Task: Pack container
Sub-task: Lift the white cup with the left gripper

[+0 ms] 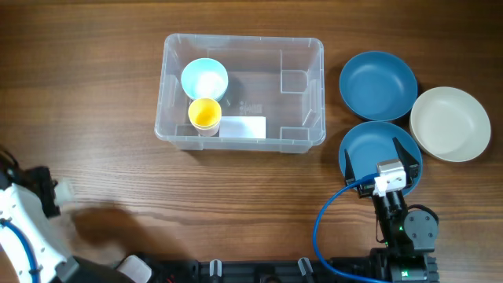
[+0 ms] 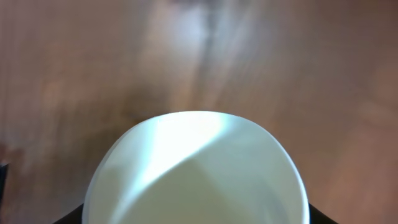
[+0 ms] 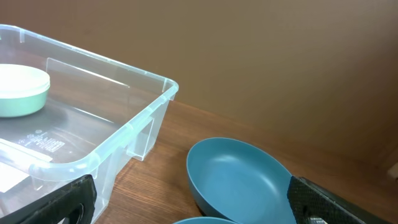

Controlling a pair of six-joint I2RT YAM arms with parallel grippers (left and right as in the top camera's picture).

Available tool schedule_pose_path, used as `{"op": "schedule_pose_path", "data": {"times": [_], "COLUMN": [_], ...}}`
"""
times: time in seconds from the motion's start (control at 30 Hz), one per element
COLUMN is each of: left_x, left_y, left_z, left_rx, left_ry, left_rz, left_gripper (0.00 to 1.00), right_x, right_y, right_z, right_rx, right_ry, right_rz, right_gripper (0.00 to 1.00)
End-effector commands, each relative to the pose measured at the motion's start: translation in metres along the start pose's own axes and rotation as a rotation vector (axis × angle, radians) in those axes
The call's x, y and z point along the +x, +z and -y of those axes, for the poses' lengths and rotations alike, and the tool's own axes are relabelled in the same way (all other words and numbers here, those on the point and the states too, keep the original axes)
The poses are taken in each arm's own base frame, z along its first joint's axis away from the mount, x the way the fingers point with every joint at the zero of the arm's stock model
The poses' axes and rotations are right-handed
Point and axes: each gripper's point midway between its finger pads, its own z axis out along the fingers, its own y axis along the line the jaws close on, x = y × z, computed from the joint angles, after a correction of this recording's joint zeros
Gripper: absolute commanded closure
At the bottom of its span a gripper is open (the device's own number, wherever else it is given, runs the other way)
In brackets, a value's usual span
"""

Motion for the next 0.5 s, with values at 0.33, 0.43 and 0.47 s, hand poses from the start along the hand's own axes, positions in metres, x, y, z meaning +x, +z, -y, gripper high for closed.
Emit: {"op": "schedule_pose_path", "data": {"times": [0.33, 0.43, 0.47], "left_x": [0.079, 0.104, 0.11], "left_y": [-0.101, -0.113, -0.116], "left_z": [0.131, 0.145, 0.149], "left_rx": [0.497, 0.587, 0.609], "left_ry": [0.69, 0.748, 0.761], "left_rz": [0.004, -0.032, -0.04], "left_gripper": [0.46, 0.48, 0.49], "right_x": [-0.001, -0.001, -0.001], "right_y": [0.0, 0.0, 0.0], "right_z": [-0.004, -0.004, -0.004], "right_rx": [-0.022, -0.022, -0.022], "right_ry": [-0.008, -0.008, -0.008], "right_rz": [0.006, 0.006, 0.006], "right_gripper": [0.0, 0.0, 0.0]}}
